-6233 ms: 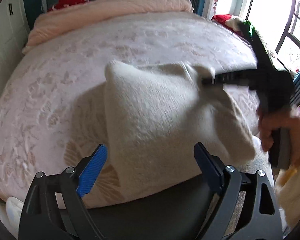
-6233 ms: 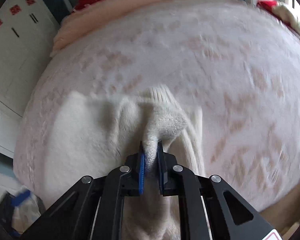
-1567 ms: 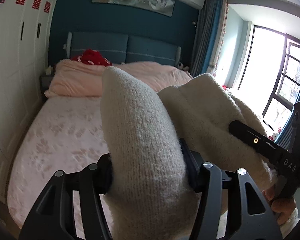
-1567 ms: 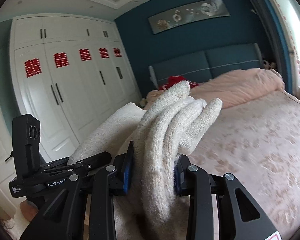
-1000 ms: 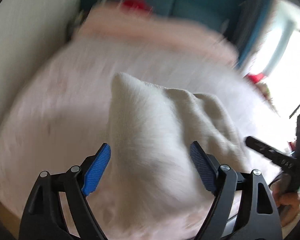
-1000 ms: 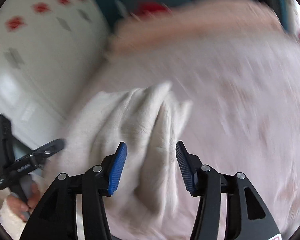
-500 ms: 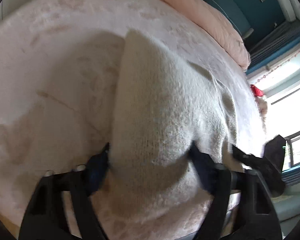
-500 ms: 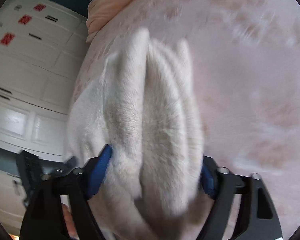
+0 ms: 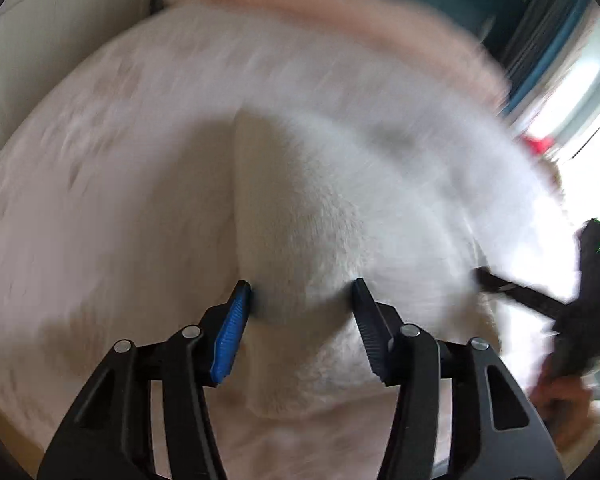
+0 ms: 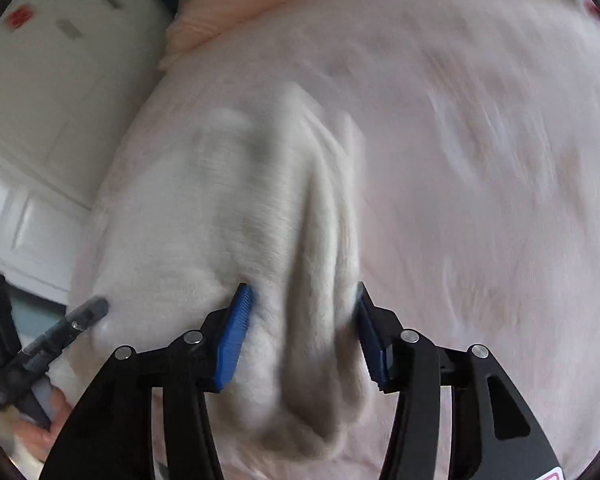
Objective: Fold small clothes
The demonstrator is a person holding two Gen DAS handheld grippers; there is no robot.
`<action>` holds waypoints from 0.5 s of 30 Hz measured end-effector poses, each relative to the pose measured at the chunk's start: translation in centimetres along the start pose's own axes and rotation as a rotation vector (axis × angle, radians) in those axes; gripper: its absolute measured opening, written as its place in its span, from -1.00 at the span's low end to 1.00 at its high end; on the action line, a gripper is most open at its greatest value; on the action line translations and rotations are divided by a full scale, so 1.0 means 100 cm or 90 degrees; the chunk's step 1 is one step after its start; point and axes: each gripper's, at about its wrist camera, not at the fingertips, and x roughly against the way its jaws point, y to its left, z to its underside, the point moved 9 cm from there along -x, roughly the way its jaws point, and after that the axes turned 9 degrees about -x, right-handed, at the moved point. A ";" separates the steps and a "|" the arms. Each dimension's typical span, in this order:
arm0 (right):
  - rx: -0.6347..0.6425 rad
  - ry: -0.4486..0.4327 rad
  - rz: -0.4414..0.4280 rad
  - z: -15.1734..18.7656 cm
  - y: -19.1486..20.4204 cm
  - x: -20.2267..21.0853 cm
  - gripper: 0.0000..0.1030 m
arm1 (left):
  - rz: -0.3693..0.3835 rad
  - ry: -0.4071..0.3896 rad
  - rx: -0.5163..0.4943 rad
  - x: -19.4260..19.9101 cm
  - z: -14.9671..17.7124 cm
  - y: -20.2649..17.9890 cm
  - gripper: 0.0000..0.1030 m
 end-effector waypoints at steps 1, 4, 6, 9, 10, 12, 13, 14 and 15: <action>-0.019 -0.024 -0.015 0.000 0.000 0.011 -0.02 | 0.002 -0.027 0.006 0.008 0.005 0.002 0.07; 0.051 -0.114 0.033 -0.003 0.023 0.057 -0.21 | -0.042 -0.037 0.008 0.032 0.008 0.009 0.23; 0.113 -0.120 0.029 0.006 0.049 0.068 -0.44 | -0.065 -0.032 0.007 0.040 0.008 0.010 0.24; 0.198 -0.081 0.075 0.030 0.067 0.044 -0.56 | -0.095 0.002 0.010 0.033 0.016 0.008 0.24; 0.209 -0.062 0.099 0.034 0.062 0.031 -0.56 | -0.104 0.011 0.012 0.030 0.019 0.008 0.26; 0.209 0.009 0.161 0.057 0.029 -0.011 -0.60 | -0.121 0.035 0.015 0.021 0.027 0.009 0.32; 0.198 0.011 0.155 0.060 0.023 -0.019 -0.60 | -0.126 0.040 0.014 0.013 0.025 0.008 0.36; 0.184 -0.001 0.149 0.059 0.027 -0.012 -0.60 | -0.136 0.047 0.013 0.011 0.027 0.009 0.39; 0.172 -0.006 0.141 0.057 0.035 -0.003 -0.57 | -0.143 0.047 0.010 0.012 0.027 0.009 0.39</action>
